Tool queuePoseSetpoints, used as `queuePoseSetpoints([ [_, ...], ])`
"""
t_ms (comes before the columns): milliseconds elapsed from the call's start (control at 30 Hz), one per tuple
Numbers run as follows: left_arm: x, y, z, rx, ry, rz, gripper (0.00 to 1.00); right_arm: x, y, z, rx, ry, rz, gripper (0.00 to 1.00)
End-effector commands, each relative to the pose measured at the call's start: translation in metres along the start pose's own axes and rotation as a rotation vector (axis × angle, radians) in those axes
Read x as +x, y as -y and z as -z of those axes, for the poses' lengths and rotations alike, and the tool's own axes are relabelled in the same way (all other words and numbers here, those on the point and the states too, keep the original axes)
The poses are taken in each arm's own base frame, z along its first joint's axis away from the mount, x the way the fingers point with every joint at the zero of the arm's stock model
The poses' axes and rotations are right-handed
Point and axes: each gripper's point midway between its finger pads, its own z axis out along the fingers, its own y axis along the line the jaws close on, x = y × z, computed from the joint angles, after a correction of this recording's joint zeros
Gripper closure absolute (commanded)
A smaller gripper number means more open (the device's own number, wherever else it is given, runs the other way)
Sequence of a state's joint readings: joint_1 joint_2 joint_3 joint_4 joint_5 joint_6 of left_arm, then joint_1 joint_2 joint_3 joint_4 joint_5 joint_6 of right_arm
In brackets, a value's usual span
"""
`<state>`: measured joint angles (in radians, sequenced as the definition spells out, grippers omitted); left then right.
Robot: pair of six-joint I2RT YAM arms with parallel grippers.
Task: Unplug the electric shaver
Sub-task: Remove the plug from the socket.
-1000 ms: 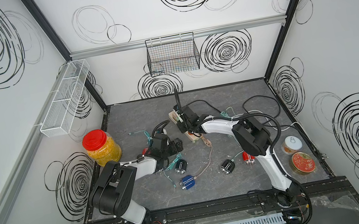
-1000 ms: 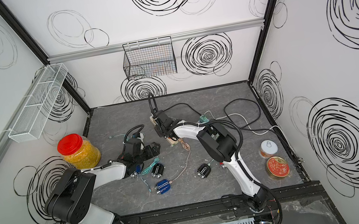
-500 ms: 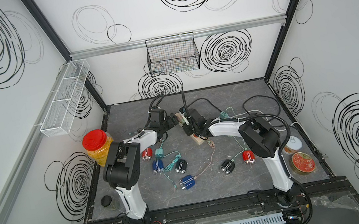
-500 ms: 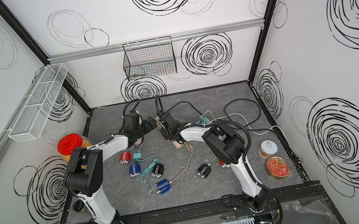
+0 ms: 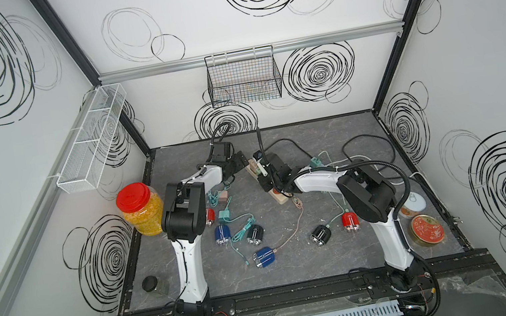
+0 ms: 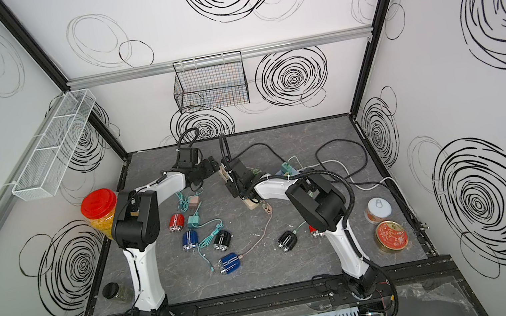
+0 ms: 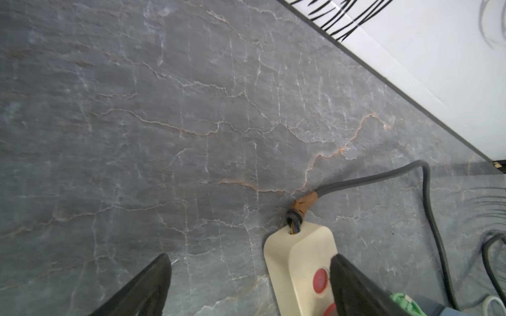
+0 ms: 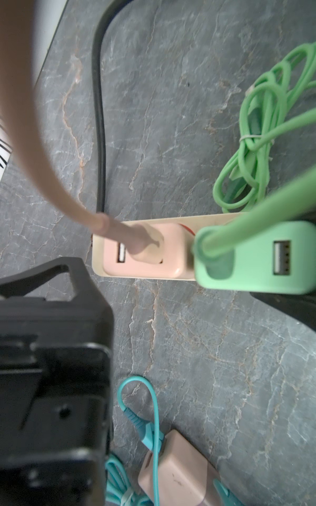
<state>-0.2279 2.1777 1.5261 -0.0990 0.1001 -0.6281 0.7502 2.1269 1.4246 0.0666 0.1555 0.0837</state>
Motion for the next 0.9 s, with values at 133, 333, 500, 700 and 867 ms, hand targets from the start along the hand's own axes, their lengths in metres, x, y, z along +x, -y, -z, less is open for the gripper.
queuePoseSetpoints([
  [133,0.021,-0.008,-0.012,-0.090,-0.100,-0.114,0.19,-0.006,0.003,0.016,0.004,0.001,0.020,0.86],
  [333,0.039,-0.003,-0.015,-0.116,-0.134,-0.220,0.21,-0.017,0.006,0.018,0.001,0.018,0.017,0.86],
  [500,0.039,0.009,-0.011,-0.080,-0.118,-0.214,0.43,-0.017,0.000,0.016,-0.012,0.012,0.031,0.87],
  [700,0.058,-0.004,-0.024,-0.126,-0.204,-0.238,0.65,-0.020,-0.006,0.018,-0.025,0.017,0.043,0.88],
  [867,0.069,0.000,-0.017,-0.063,-0.188,-0.242,0.79,-0.024,-0.008,0.017,-0.031,0.014,0.049,0.88],
])
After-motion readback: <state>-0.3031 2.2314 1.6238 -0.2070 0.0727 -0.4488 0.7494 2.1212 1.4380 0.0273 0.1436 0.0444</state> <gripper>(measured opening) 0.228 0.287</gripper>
